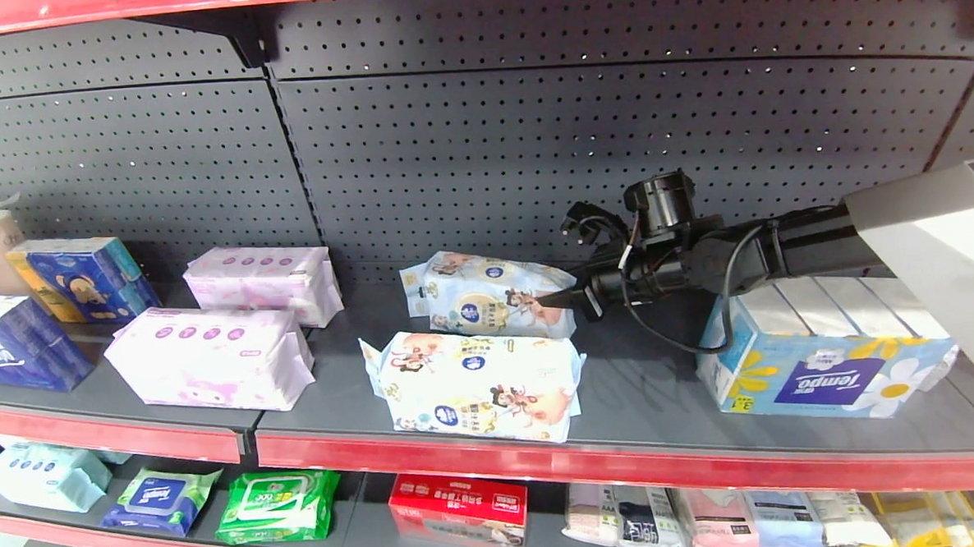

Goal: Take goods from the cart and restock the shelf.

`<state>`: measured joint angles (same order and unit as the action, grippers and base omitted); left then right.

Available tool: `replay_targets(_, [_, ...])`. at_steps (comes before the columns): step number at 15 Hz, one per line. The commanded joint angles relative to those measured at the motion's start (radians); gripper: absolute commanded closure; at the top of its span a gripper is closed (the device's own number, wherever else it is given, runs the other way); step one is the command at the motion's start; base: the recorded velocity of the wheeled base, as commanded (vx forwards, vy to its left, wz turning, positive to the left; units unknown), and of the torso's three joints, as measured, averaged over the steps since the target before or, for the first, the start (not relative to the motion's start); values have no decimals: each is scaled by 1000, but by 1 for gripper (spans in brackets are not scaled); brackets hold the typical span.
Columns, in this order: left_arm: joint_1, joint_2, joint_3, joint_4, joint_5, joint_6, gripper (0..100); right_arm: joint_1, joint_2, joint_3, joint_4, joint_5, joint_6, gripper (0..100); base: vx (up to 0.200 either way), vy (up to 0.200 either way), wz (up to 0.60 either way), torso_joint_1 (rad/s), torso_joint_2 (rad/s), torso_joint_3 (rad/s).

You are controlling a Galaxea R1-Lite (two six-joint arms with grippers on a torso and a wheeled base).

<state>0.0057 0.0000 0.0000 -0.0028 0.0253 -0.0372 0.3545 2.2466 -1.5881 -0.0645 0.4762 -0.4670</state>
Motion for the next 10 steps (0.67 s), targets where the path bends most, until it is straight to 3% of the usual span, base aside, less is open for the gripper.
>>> replay_targets(1, [0,0,0,0,1,0,0,-15,-13,7,-3,15,-13,100,0,0,0,0,0,0])
replay_targets(10, [0,0,0,0,1,-1,0,-49,-59,77,-1,58,-71,100,0,0,0,0,0,0])
